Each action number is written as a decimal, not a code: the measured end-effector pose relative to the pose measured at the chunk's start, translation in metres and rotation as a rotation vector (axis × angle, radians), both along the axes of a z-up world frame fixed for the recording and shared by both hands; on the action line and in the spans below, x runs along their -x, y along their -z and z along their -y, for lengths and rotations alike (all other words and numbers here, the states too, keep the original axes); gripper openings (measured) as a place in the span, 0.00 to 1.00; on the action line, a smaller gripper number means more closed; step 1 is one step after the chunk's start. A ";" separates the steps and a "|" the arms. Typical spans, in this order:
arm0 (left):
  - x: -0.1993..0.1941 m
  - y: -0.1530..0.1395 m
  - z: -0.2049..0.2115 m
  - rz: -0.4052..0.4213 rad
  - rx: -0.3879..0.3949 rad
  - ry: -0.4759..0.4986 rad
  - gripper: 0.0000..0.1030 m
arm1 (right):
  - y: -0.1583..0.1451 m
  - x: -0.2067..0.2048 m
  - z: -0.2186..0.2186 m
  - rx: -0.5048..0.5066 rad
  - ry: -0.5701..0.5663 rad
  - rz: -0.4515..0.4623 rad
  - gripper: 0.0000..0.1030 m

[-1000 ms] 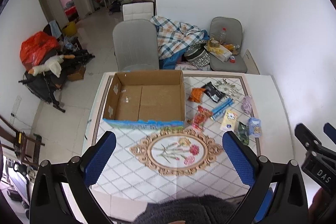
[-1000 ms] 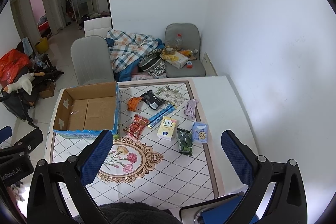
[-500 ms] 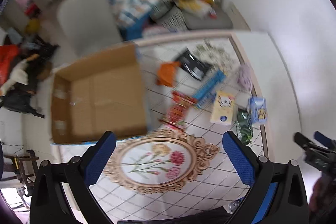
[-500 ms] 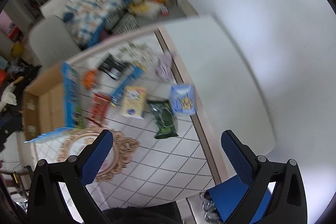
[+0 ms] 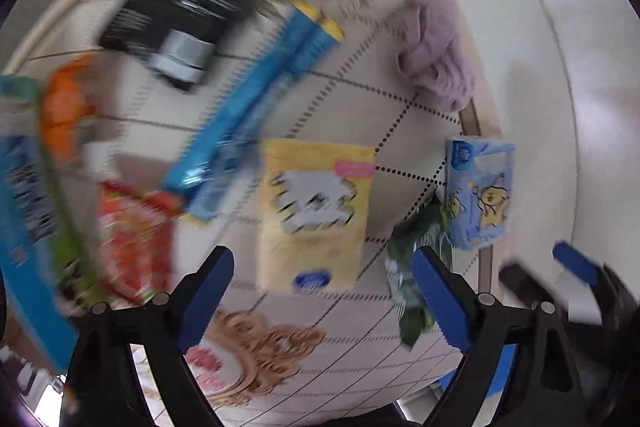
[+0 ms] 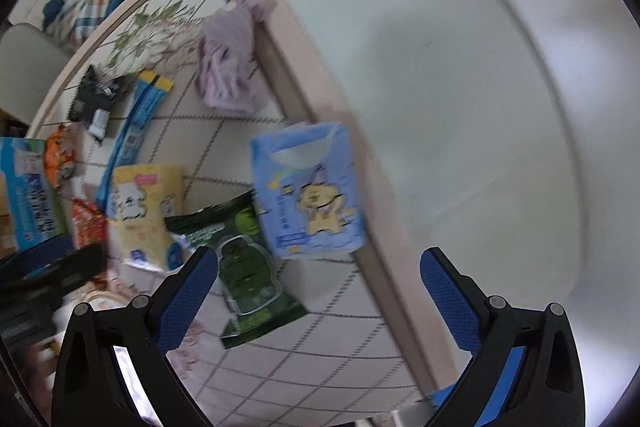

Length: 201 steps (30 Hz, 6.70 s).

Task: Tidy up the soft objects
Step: 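Grasp the yellow tissue pack with the left tool while the right tool grasps the green Deeyeo bag, then carry both packs into the box and open both tools to release them, then lift both tools out of the box back toward the snacks, then grasp the red candy bag with the left tool while the right tool grasps the blue cartoon pack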

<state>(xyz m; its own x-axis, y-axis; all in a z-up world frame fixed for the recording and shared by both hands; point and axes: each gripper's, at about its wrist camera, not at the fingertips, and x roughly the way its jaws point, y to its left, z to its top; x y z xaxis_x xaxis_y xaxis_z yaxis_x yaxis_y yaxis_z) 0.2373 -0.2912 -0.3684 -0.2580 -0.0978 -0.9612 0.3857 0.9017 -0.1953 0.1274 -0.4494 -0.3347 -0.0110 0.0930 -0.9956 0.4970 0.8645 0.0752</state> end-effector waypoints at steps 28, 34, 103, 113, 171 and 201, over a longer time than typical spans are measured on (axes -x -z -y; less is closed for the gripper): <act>0.051 0.024 -0.082 -0.013 -0.080 -0.088 0.61 | 0.038 0.013 -0.080 -0.200 -0.177 -0.047 0.63; 0.055 0.051 -0.079 0.017 -0.090 -0.111 0.58 | 0.074 -0.008 -0.088 -0.223 -0.083 -0.084 0.43; -0.094 -0.102 -0.443 0.332 -0.078 -0.382 0.99 | -0.023 -0.212 -0.474 -0.026 -0.485 0.094 1.00; -0.045 -0.145 -0.440 0.421 -0.050 -0.405 0.99 | -0.070 -0.156 -0.466 0.038 -0.492 0.134 1.00; -0.028 0.032 -0.059 0.055 -0.298 0.145 0.99 | 0.007 -0.018 0.020 0.027 0.023 -0.038 1.00; 0.040 0.024 -0.065 0.094 -0.128 -0.088 0.43 | 0.079 -0.032 0.017 -0.002 -0.003 -0.165 0.49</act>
<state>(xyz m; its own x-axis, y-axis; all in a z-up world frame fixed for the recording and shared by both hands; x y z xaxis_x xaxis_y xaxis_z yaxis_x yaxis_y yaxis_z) 0.1976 -0.2259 -0.3921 -0.1620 0.0082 -0.9868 0.3152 0.9480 -0.0439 0.1594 -0.4662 -0.4141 -0.1744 0.0945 -0.9801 0.5001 0.8660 -0.0054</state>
